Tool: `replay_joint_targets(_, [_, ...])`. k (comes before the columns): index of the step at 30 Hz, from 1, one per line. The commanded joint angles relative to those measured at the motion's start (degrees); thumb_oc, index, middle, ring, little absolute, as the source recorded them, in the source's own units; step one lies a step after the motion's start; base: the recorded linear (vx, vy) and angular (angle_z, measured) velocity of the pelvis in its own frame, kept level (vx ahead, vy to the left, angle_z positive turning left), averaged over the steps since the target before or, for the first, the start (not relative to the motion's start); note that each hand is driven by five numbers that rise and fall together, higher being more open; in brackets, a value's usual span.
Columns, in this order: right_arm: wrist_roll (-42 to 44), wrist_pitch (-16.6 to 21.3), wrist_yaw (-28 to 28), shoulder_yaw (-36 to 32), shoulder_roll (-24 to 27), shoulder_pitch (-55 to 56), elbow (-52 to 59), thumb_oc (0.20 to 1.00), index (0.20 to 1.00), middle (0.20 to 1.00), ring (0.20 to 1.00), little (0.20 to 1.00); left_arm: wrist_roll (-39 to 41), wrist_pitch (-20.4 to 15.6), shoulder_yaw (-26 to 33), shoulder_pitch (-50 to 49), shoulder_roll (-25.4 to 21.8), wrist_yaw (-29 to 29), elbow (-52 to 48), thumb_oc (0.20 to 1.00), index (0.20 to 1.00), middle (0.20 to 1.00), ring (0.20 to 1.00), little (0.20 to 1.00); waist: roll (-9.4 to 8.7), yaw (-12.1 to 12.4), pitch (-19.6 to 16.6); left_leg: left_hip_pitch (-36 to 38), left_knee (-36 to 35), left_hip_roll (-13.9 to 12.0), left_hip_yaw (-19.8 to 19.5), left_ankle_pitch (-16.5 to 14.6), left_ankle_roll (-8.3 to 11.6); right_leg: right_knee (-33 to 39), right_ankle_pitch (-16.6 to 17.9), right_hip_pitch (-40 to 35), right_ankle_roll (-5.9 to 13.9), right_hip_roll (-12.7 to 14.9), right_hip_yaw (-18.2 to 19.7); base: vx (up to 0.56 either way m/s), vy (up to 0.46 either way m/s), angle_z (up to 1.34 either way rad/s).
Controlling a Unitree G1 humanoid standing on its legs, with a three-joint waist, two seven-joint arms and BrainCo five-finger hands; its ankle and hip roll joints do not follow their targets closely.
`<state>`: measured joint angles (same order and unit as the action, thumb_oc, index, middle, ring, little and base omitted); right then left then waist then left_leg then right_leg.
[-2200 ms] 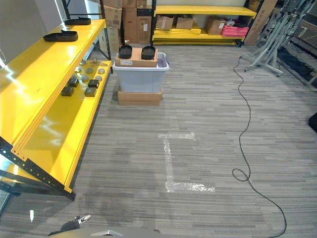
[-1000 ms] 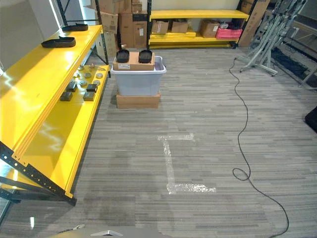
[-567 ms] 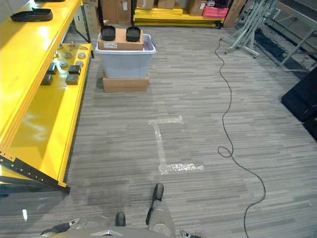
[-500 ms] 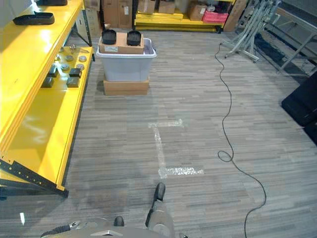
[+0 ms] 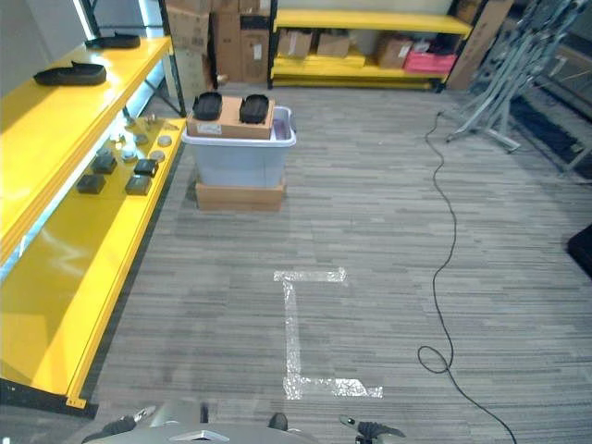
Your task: Move parts from the plastic box to the shelf.
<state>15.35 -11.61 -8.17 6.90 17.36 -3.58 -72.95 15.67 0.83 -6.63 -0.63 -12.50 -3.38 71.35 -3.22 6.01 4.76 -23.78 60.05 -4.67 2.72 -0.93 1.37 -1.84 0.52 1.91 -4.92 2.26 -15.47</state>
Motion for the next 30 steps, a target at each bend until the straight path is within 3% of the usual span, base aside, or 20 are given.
replay_joint_targets(1, [-1.79, -1.1, -0.6, 1.66, 3.25, 1.8, -1.22, 1.0, 1.0, 1.0, 1.0, 1.0, 2.83, -1.5, -0.94, 1.01, -1.86, -1.66, -0.53, 1.0, 1.0, 1.0, 1.0, 1.0, 0.34, -0.07, 3.72, 7.05, -18.13, 3.25, 5.12, -5.43, -1.95, -0.37, -1.63, -0.75, 6.73, 1.15, 2.32, 0.34, 0.028, 0.11])
replay_joint_targets(2, [-2.29, -0.76, -0.58, 1.87, 3.09, 1.94, -1.67, 1.0, 1.0, 1.0, 1.0, 1.0, 3.57, -1.44, -0.66, 1.13, -1.99, -1.84, -0.38, 1.0, 1.0, 1.0, 1.0, 1.0, 0.8, 0.24, 3.96, 7.95, -23.72, 3.92, 5.85, -6.37, -1.45, -0.13, -2.18, -2.04, 7.42, 0.48, 2.7, 0.32, 0.066, 0.09])
replay_joint_targets(5, [-4.23, -0.46, -0.53, 2.2, 2.31, 2.31, -3.01, 1.0, 1.0, 1.0, 1.0, 1.0, 6.75, -1.61, 0.39, 0.78, -1.97, -4.02, 0.62, 1.0, 1.0, 1.0, 1.0, 1.0, 0.98, 1.04, 4.01, 9.27, -43.03, 6.25, 6.97, -1.79, -1.12, 0.11, -2.25, -3.67, 8.81, 0.22, 3.27, 0.5, 0.151, -0.19])
replay_joint_targets(6, [-6.61, 0.49, -0.48, 2.04, 2.03, 3.07, -3.68, 1.0, 1.0, 1.0, 1.0, 1.0, 7.64, -2.87, 1.29, 0.02, -1.94, -4.24, 1.16, 1.0, 1.0, 1.0, 1.0, 1.0, 2.12, 1.33, 3.75, 9.02, -56.02, 4.87, 8.04, 5.76, 0.39, -0.71, -3.01, -4.8, 8.9, -0.88, 3.2, 0.71, 0.21, -0.31])
replay_joint_targets(7, [-7.56, 0.94, -0.13, 2.15, 2.14, 3.92, -3.57, 1.0, 1.0, 1.0, 1.0, 1.0, 7.95, -3.4, 1.99, -0.5, -2.11, -4.14, 1.13, 1.0, 1.0, 1.0, 1.0, 1.0, 2.38, 1.62, 3.99, 8.09, -61.46, 4.12, 8.83, 7.95, 0.88, -1.81, -4.24, -6.32, 8.75, -1.01, 3.03, 0.74, 0.224, -0.28])
replay_joint_targets(11, [-10.05, 2.26, 0.88, 3.47, 2.38, 4.8, -2.32, 1.0, 1.0, 1.0, 1.0, 1.0, 8.39, -3.88, 4.62, -1.42, -2.14, -4.4, 0.77, 1.0, 1.0, 1.0, 1.0, 1.0, 2.0, 3.14, 3.82, 4.92, -58.19, 2.92, 9.14, 7.95, 0.58, -6.83, -10.18, -8.98, 8.49, 0.24, 2.19, 0.54, 0.209, -0.26])
replay_joint_targets(13, [-9.85, 2.53, 0.56, 4.06, 1.88, 3.82, -2.3, 1.0, 1.0, 1.0, 1.0, 1.0, 6.01, -4.28, 5.95, -2.16, -2.14, -5.28, 0.89, 1.0, 1.0, 1.0, 1.0, 1.0, 0.97, 4.58, 2.75, 3.53, -51.05, 3.58, 8.95, 5.64, -0.84, -9.58, -14.07, -11.9, 8.83, 2.01, 2.47, 0.55, 0.221, -0.57])
replay_joint_targets(15, [-9.48, 2.25, 0.84, 4.3, 1.5, 3.44, -2.03, 1.0, 1.0, 1.0, 1.0, 1.0, 5.82, -3.95, 6.15, -2.28, -2.2, -5.66, 0.81, 1.0, 1.0, 1.0, 1.0, 1.0, 0.35, 5.43, 2.11, 2.98, -48.58, 4.23, 8.67, 4.14, -1.57, -10.69, -15.15, -13.49, 8.93, 2.95, 2.19, 0.43, 0.202, -0.5])
replay_joint_targets(16, [-8.72, 2.92, 1.49, 4.49, 0.83, 2.81, -1.81, 1.0, 1.0, 1.0, 1.0, 1.0, 5.02, -4.49, 5.79, -2.19, -2.26, -5.35, 0.84, 1.0, 1.0, 1.0, 1.0, 1.0, -0.33, 6.29, 1.25, 4.02, -47.84, 6.02, 8.47, 2.04, -3.29, -14.62, -13.97, -14.47, 9.93, 5.07, 1.08, 0.56, 0.36, -0.18])
replay_joint_targets(18, [-7.66, 3.83, 1.49, 4.65, -0.11, 2.26, -0.65, 1.0, 1.0, 1.0, 1.0, 1.0, 4.1, -5.15, 3.77, -1.68, -2.18, -4.64, 0.26, 1.0, 1.0, 1.0, 1.0, 1.0, -0.53, 6.5, 0.32, 8.14, -50.46, 10.4, 7.9, -1.04, -7.27, -27.84, -6.8, -10.97, 12.89, 8.86, 0.41, 0.54, 0.445, -0.03])
replay_joint_targets(19, [-7.12, 3.91, 1.15, 4.87, -0.47, 2.08, 0.07, 1.0, 1.0, 1.0, 1.0, 1.0, 4.62, -5.35, 2.72, -1.58, -2.14, -4.63, -0.3, 1.0, 1.0, 1.0, 1.0, 1.0, -0.26, 6.42, 0.18, 9.65, -51.37, 11.58, 7.8, -2.12, -8.59, -32.94, -3.95, -7.94, 13.35, 10.27, 0.82, 0.27, 0.267, 0.03])
replay_joint_targets(22, [-6.94, 4.41, 0.66, 5.92, -0.85, 1.29, 0.99, 1.0, 1.0, 1.0, 1.0, 1.0, 8.01, -5.32, 0.69, -0.86, -2.38, -4.99, -1.6, 1.0, 1.0, 1.0, 1.0, 1.0, 0.63, 5.86, 0.54, 12.41, -53.45, 12.29, 8.05, -3.47, -10.01, -36.94, -3.3, -1.52, 12.87, 10.64, 1.12, 0.25, 0.183, 0.23])
replay_joint_targets(24, [-6.61, 6.25, 1.74, 7.69, -0.98, -0.46, 0.94, 1.0, 1.0, 1.0, 1.0, 1.0, 8.9, -5.13, -0.42, 1.56, -3.21, -4.89, -2.46, 1.0, 1.0, 1.0, 1.0, 1.0, 1.41, 5.14, 2.39, 16.37, -55.21, 10.48, 6.96, -3.52, -8.51, -24.34, -4.14, 5.06, 12.17, 6.57, -2.03, 0.29, -0.139, 0.05])
replay_joint_targets(26, [-6.08, 6.35, 2.12, 8.09, -0.77, -0.93, 1.03, 1.0, 1.0, 1.0, 1.0, 1.0, 9.19, -5.19, -0.81, 1.93, -3.25, -5.31, -2.65, 1.0, 1.0, 1.0, 1.0, 1.0, 1.4, 4.79, 2.94, 18.03, -55.57, 10.04, 6.04, -3.85, -7.98, -18.13, -2.46, 6.28, 12.39, 5.87, -2.11, 0.25, -0.163, 0.14])
replay_joint_targets(28, [-6.38, 6.17, 2.69, 7.84, -0.26, -0.92, 1.62, 1.0, 1.0, 1.0, 1.0, 1.0, 9.52, -4.35, -1.19, 2.04, -3.39, -5.48, -3.43, 1.0, 1.0, 1.0, 1.0, 1.0, 0.96, 3.71, 3.54, 20.17, -55.29, 9.87, 4.16, -5.96, -7.61, -6.5, 3.17, 9.01, 14.23, 5.84, -0.1, 0.39, -0.215, 0.44])
replay_joint_targets(30, [-5.76, 6.12, 2.91, 7.05, -0.13, -0.4, 2.01, 1.0, 1.0, 1.0, 1.0, 1.0, 8.23, -4.52, -1.65, 1.8, -3.8, -4.97, -3.28, 1.0, 1.0, 1.0, 1.0, 1.0, -0.25, 2.83, 3.89, 20.54, -53.54, 10.28, 2.15, -8.23, -8.02, 3.38, 7.7, 11.61, 15.62, 7.99, 2.47, 0.47, -0.297, 0.79])
